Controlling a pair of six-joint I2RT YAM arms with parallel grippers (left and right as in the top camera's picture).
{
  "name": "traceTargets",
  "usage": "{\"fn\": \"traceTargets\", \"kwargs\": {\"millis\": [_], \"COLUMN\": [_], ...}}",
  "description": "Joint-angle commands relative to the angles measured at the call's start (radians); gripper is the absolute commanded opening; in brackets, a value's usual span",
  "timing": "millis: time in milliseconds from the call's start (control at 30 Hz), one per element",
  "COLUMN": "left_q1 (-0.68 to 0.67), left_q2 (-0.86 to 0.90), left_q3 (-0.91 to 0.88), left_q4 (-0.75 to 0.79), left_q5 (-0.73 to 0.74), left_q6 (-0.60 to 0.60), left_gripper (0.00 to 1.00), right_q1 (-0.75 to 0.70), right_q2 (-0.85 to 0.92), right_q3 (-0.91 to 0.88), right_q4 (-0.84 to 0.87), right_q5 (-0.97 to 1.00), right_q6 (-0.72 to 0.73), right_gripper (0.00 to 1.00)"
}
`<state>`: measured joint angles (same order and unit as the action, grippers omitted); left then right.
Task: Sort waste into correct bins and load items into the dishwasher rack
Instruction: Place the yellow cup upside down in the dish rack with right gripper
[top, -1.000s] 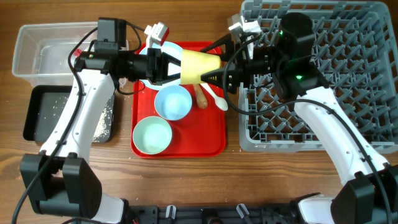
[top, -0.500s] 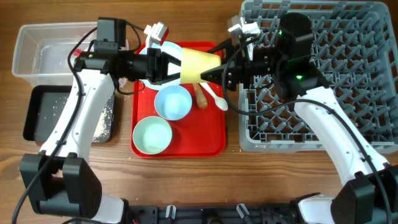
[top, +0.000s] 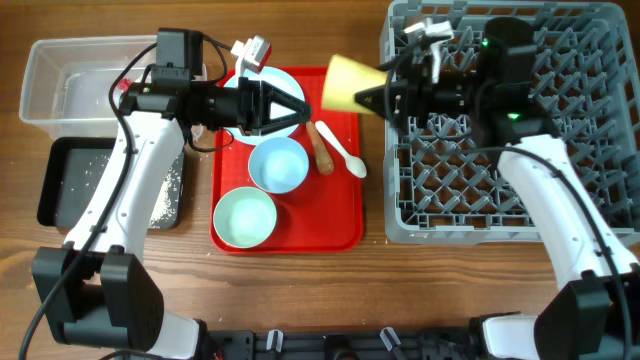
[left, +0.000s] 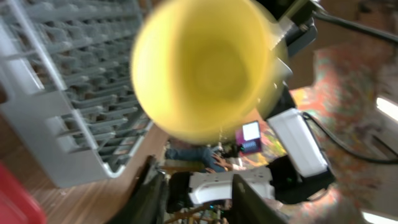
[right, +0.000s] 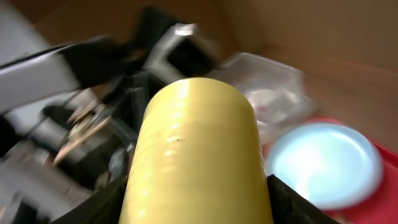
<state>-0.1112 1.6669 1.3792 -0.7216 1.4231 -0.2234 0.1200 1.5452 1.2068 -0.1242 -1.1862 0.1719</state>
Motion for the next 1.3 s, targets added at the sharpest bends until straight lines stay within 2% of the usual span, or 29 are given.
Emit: {"fn": "traceTargets", "kwargs": {"millis": [0, 100, 233, 367, 500, 700, 833, 967, 1267], "left_q1": [-0.005, -0.005, -0.005, -0.005, -0.005, -0.005, -0.005, -0.005, -0.005], "left_q2": [-0.018, -0.018, -0.018, -0.018, -0.017, 0.002, 0.023, 0.034, 0.034], "left_q3": [0.011, 0.011, 0.011, 0.011, 0.011, 0.011, 0.011, 0.011, 0.011], "left_q4": [-0.011, -0.058, -0.116, -0.165, -0.161, -0.135, -0.131, -0.131, -0.132], "left_q5": [-0.157, -0.386, -0.688, -0.953, -1.082, -1.130, -1.130, -1.130, -1.155], "left_q6": [0.006, 0.006, 0.006, 0.006, 0.006, 0.006, 0.006, 0.007, 0.006], "left_gripper": [0.40, 0.49, 0.50, 0.51, 0.54, 0.57, 0.56, 0.56, 0.55], "right_q1": [-0.036, -0.036, -0.035, -0.033, -0.033, -0.011, 0.020, 0.061, 0.100], "right_q2": [0.011, 0.010, -0.001, -0.052, -0.124, -0.171, -0.154, -0.109, 0.021], "right_q3": [0.008, 0.009, 0.011, 0.013, 0.045, 0.151, 0.146, 0.133, 0.093], "right_q4": [-0.156, -0.240, -0.308, -0.451, -0.632, -0.948, -1.077, -1.150, -1.170], "right_q5": [0.349, 0.447, 0.500, 0.655, 0.806, 1.026, 1.041, 1.044, 1.085], "right_q6": [-0.016, -0.015, -0.011, 0.015, 0.016, 0.018, 0.040, 0.052, 0.094], "right_gripper": [0.30, 0.31, 0.31, 0.34, 0.34, 0.34, 0.34, 0.34, 0.34]}}
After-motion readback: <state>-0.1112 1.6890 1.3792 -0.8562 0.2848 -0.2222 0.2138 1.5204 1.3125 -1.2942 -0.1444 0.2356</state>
